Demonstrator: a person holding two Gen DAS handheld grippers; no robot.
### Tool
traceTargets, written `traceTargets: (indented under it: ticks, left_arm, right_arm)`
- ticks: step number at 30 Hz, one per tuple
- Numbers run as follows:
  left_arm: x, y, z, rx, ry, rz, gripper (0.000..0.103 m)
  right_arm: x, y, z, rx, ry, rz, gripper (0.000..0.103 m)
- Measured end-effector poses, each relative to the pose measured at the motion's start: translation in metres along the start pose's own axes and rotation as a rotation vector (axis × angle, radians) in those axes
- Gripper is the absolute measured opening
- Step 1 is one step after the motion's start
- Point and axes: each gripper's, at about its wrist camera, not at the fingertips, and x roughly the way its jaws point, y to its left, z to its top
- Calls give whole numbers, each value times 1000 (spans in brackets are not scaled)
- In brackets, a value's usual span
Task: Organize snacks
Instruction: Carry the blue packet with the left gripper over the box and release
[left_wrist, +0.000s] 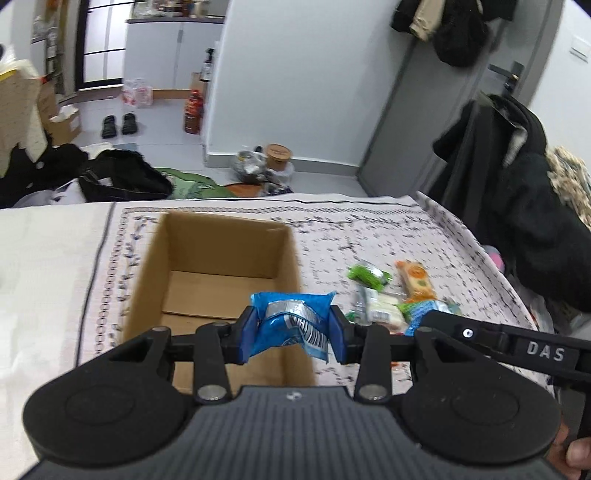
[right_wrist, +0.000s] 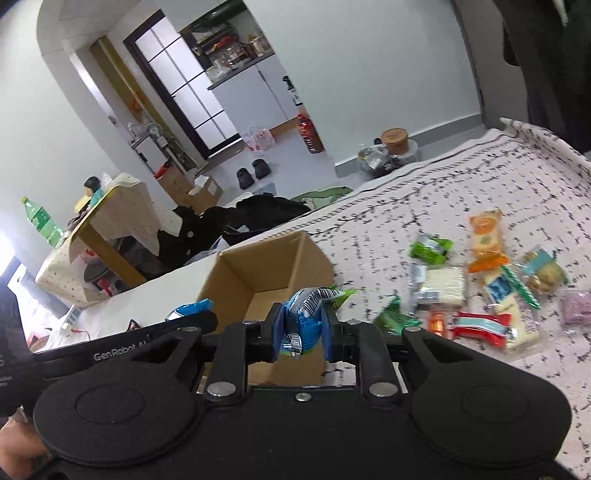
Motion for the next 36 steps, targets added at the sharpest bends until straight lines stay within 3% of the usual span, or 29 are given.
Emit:
traceTargets:
  ticks: [9,14,27,32,36]
  left_arm:
    - [-3,48,5,-76,-15,66,42]
    - [3,61,5,-64,-22,106,47]
    - [-3,76,1,-94,-37,84,63]
    - [-9,79,-1,-108,-42,98,70]
    - [-10,79,-1,-108,-20,96,71]
  right_arm:
    - [18,34,-1,-54,14,30,21]
    - [31,50,-1,-80,24,40,21]
    - [49,70,2,-96,19,59,21]
    - [54,72,7,-130,30,56,32]
    - [46,60,8,-115,27,39,49]
